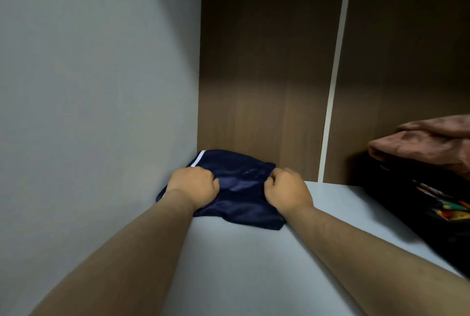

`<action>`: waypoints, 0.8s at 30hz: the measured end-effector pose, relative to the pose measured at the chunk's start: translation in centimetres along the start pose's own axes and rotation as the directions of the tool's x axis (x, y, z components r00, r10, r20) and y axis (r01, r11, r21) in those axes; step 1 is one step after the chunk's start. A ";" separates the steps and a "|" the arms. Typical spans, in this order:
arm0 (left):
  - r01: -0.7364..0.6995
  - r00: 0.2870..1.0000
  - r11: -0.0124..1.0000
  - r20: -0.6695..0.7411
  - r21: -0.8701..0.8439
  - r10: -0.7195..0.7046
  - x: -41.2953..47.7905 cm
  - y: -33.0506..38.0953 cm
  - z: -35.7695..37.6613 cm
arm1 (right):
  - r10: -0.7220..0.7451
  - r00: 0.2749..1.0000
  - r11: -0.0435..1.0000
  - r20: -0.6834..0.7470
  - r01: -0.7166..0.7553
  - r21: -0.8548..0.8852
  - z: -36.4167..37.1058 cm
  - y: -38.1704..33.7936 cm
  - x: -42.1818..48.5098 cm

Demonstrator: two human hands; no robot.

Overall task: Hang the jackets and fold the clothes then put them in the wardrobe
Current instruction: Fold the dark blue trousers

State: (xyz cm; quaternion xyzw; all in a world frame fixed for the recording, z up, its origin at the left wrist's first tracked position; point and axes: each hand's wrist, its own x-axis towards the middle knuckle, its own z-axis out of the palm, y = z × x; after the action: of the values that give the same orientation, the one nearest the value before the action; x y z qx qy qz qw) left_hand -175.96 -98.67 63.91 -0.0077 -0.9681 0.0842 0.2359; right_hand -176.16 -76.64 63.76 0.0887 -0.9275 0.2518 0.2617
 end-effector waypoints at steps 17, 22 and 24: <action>-0.315 0.948 0.905 -0.041 -0.286 0.317 -7.8 10.2 -9.5 | -0.127 0.975 0.764 0.183 0.214 -0.609 -19.8 4.3 -15.6; -0.377 0.919 0.811 -0.072 -0.447 0.388 -17.0 18.5 -16.3 | -0.068 0.984 0.786 0.165 0.155 -0.598 -27.6 6.6 -25.1; -0.445 0.883 0.776 -0.073 -0.447 0.464 -20.8 21.7 -18.2 | -0.060 0.989 0.821 0.132 0.124 -0.557 -30.2 8.1 -29.3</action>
State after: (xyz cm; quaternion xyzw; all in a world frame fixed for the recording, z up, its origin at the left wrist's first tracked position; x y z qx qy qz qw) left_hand -149.66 -75.54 66.73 -0.2937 -0.9346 -0.0882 0.1804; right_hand -140.39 -53.23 67.07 0.0659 -0.9678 -0.0515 0.2375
